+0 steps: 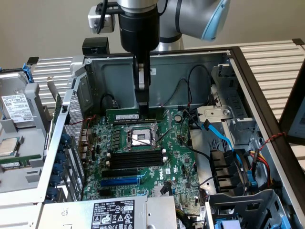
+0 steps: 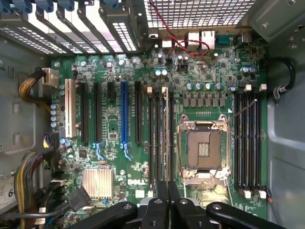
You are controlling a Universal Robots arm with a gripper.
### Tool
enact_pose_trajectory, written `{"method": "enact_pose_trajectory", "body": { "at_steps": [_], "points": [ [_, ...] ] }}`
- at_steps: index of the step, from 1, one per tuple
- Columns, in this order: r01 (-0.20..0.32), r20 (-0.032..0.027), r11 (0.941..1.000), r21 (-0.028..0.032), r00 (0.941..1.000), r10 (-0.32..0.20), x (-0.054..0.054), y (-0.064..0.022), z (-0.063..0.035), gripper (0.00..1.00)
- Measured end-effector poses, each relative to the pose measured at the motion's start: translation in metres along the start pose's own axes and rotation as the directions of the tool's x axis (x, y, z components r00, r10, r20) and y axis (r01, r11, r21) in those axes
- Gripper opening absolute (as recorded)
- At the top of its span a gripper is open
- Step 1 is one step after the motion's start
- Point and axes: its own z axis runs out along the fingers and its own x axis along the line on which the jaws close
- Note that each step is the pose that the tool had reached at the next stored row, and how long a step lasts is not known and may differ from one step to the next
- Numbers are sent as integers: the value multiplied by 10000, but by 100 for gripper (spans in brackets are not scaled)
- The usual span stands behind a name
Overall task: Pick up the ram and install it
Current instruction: 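Insert the ram into the slot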
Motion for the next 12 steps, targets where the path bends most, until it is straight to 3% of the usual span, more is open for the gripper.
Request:
{"method": "enact_pose_trajectory", "body": {
  "at_steps": [12],
  "points": [
    [-19,-1,10000,-1,10000,19,57,-2,201,12]
  ]
}}
